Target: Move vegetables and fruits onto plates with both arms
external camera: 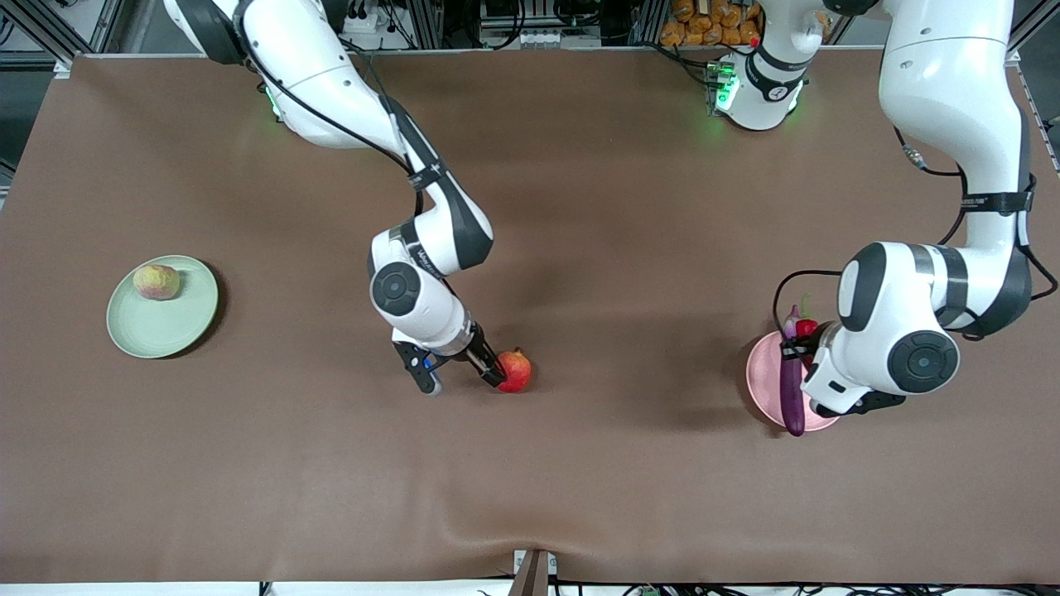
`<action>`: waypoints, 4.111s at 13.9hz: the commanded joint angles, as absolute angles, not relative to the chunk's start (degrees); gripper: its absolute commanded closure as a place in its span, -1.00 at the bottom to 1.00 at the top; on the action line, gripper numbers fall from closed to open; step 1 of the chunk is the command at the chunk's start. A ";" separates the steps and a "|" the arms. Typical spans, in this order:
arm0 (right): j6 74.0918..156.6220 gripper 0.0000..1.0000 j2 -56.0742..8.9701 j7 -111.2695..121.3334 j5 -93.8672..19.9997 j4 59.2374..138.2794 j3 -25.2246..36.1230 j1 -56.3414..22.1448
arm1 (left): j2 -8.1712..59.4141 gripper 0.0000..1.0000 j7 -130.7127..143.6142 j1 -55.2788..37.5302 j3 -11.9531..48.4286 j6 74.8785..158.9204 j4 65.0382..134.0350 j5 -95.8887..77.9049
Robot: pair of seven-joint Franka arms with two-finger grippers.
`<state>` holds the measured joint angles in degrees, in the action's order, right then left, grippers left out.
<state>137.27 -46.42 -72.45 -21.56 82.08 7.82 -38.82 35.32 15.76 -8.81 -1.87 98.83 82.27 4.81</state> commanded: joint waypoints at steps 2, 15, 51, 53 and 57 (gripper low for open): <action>140.01 -1.00 -47.28 -72.60 -20.30 80.16 8.44 -39.81 | 36.73 0.74 7.93 -6.43 -1.49 103.52 82.88 7.37; 145.03 1.00 -52.65 -71.19 -19.33 76.73 8.35 -41.14 | 41.39 0.62 -4.66 -4.13 -1.49 109.42 83.14 8.09; 99.59 -1.00 -33.14 14.50 -4.48 93.52 8.96 11.96 | 4.31 -1.00 15.38 -7.47 1.85 124.39 120.35 3.34; 93.29 -1.00 -32.87 14.33 -4.92 88.98 8.35 11.34 | 4.83 -1.00 14.95 -7.38 1.67 114.40 113.06 3.34; 80.18 -1.00 -32.78 14.76 -9.93 74.56 8.00 6.79 | 4.84 -1.00 14.59 -6.50 1.41 105.22 103.64 3.25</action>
<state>84.61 -32.91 14.34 -8.76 80.66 7.98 9.77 4.34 14.79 -7.06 1.45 108.62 107.23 4.15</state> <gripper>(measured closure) 0.000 0.000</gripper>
